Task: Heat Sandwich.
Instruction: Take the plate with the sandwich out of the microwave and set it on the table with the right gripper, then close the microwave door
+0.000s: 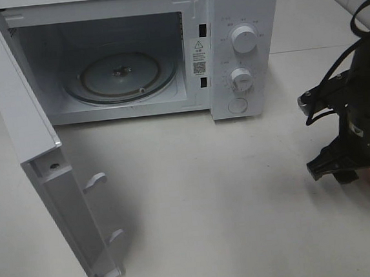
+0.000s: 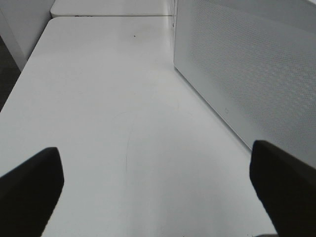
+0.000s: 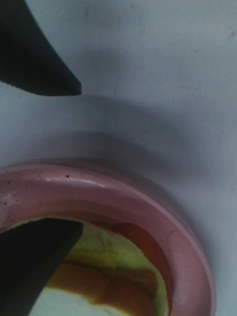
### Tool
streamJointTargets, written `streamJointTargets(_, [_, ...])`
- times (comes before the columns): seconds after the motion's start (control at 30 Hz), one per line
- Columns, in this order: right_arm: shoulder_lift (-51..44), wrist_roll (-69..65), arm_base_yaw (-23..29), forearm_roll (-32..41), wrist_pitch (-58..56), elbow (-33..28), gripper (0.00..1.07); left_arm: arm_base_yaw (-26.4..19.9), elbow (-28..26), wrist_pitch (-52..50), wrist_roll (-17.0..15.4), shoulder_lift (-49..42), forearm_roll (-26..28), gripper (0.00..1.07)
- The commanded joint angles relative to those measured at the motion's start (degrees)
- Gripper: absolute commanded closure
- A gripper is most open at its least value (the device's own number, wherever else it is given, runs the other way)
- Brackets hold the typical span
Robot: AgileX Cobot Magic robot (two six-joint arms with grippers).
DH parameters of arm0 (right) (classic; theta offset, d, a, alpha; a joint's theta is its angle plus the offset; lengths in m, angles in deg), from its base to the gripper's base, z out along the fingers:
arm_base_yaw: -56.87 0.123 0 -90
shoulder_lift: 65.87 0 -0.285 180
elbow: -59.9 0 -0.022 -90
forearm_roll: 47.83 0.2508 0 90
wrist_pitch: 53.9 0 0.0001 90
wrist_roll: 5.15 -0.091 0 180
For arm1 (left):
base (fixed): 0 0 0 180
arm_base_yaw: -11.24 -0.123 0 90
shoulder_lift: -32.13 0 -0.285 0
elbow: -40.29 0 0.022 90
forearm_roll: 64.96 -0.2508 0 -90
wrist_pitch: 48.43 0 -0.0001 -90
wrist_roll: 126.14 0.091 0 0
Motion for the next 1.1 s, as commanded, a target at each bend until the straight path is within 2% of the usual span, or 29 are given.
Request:
streamJointTargets(0.03, [-2.41,4.13,-0.11,2.29,0.06,0.0,0.35,0.4,0.23,-0.34,0.23,-1.26,0.17,0.1])
streamJointTargets(0.17, [-6.82,9.17,-0.11,6.76,-0.06,0.0,0.32,0.4,0.23,-0.34,0.23,-1.26,0.17,0.1])
streamJointTargets(0.53, [-16.16,19.31,-0.11,16.16,-0.69,0.0,0.32,0.4,0.23,-0.34,0.23,-1.26,0.17,0.1])
streamJointTargets(0.8, [-26.01,28.88,-0.11,25.15,-1.26,0.0,0.32,0.4,0.23,-0.34,0.23,-1.26,0.17,0.1])
streamJointTargets(1.1, [-36.27,35.92,-0.11,32.09,-3.9,0.0,0.32,0.4,0.23,-0.34,0.23,-1.26,0.17,0.1])
